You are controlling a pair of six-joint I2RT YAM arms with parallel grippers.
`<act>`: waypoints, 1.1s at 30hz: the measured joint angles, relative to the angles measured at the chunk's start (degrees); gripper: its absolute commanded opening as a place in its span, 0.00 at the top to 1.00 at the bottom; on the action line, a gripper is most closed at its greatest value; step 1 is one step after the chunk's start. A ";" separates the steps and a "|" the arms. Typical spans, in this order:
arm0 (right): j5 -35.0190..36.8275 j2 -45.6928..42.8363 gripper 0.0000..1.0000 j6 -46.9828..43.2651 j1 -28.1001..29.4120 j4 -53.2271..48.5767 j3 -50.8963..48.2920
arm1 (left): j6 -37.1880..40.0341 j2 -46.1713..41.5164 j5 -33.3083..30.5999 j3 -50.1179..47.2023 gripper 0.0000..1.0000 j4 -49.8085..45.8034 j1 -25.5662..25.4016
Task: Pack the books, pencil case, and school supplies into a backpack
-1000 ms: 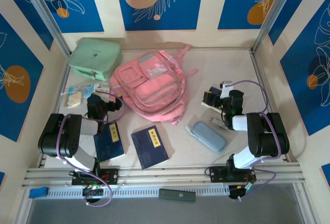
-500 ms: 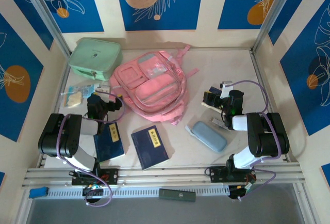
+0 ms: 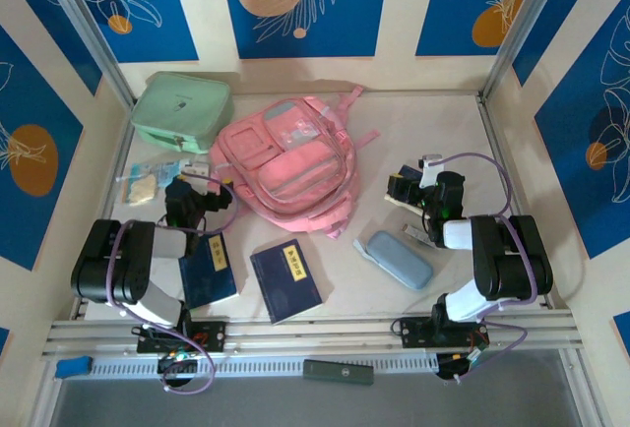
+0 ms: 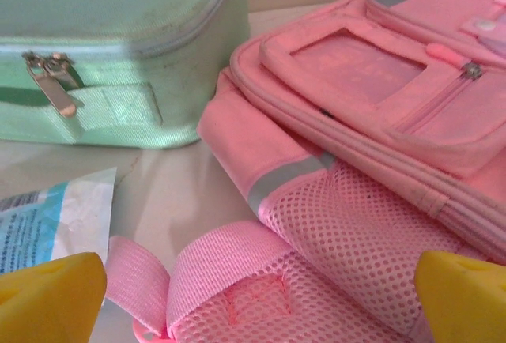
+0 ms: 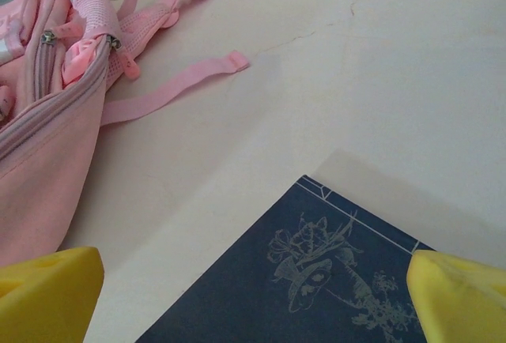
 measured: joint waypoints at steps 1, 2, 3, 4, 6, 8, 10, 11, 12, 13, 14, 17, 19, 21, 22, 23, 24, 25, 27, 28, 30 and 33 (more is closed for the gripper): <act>0.02 -0.52 0.01 -0.13 0.17 -0.37 0.00 | 0.00 -0.94 0.00 -0.02 0.01 -0.35 0.00; 0.04 -1.31 0.01 -0.17 0.33 -1.20 0.00 | 0.00 -2.10 0.00 -0.02 0.01 -1.03 0.00; 0.07 -2.36 0.01 -0.20 0.50 -2.43 0.11 | 0.00 -3.41 0.00 -0.02 0.00 -1.86 0.00; 0.00 -3.56 0.01 -0.31 0.55 -4.11 0.42 | 0.00 -4.74 0.00 -0.02 0.01 -2.82 0.00; -0.02 -6.78 0.01 -0.31 0.55 -7.80 1.44 | -0.02 -7.72 0.00 0.00 0.01 -4.94 0.00; 0.02 -10.54 0.01 0.09 0.55 -11.58 2.51 | -0.48 -10.49 -0.02 0.11 0.00 -7.74 0.00; 0.00 -14.64 0.01 0.90 0.37 -15.37 3.41 | -1.11 -13.53 -0.02 0.31 0.01 -10.84 0.02; -0.02 -17.18 0.01 1.64 0.11 -17.33 3.76 | -1.66 -15.15 -0.02 0.46 0.01 -12.59 0.04; 0.09 -19.87 0.01 2.69 -0.17 -19.06 3.91 | -2.29 -16.96 0.00 0.76 0.00 -14.67 0.04; 0.24 -22.14 0.01 3.98 -0.46 -20.65 4.00 | -2.99 -18.53 0.02 1.18 0.01 -16.68 0.04; 0.70 -25.29 0.01 6.01 -0.85 -23.04 4.11 | -4.02 -20.57 0.11 1.79 0.01 -18.99 0.04; 5.07 -32.30 0.01 14.73 -1.73 -33.07 6.21 | -8.46 -26.05 0.20 4.22 0.01 -25.59 0.07; 6.32 -35.63 0.01 20.02 -3.15 -37.70 6.97 | -12.83 -29.38 -0.57 5.77 0.01 -29.55 0.09; 5.16 -38.53 0.01 24.72 -5.22 -42.53 6.97 | -17.44 -32.44 -2.29 6.51 0.01 -33.05 0.09; 4.98 -39.01 0.01 26.16 -5.75 -44.24 7.02 | -19.61 -33.62 -3.37 6.51 0.01 -34.45 0.09; 4.70 -39.23 0.01 27.87 -6.12 -46.90 7.28 | -21.97 -34.62 -4.00 6.51 0.01 -36.09 0.22; 4.17 -39.01 0.01 29.35 -6.16 -49.99 7.82 | -24.17 -35.47 -4.17 6.51 0.01 -38.10 0.39; 3.41 -38.69 0.01 30.29 -6.05 -52.09 8.28 | -25.73 -35.85 -4.15 6.64 0.01 -40.00 0.52; 1.29 -37.62 0.01 32.13 -5.35 -56.46 9.57 | -28.89 -35.85 -3.45 7.69 0.01 -45.27 0.61; 0.28 -37.05 0.01 32.65 -4.74 -57.90 10.14 | -30.14 -35.80 -2.95 8.33 0.01 -47.74 0.61; -1.68 -35.74 0.01 33.66 -2.64 -60.98 11.54 | -33.00 -35.80 -1.36 9.38 0.01 -51.84 0.63; -3.26 -33.18 0.01 34.53 2.54 -65.42 14.34 | -37.31 -36.17 2.12 9.73 0.01 -56.19 0.35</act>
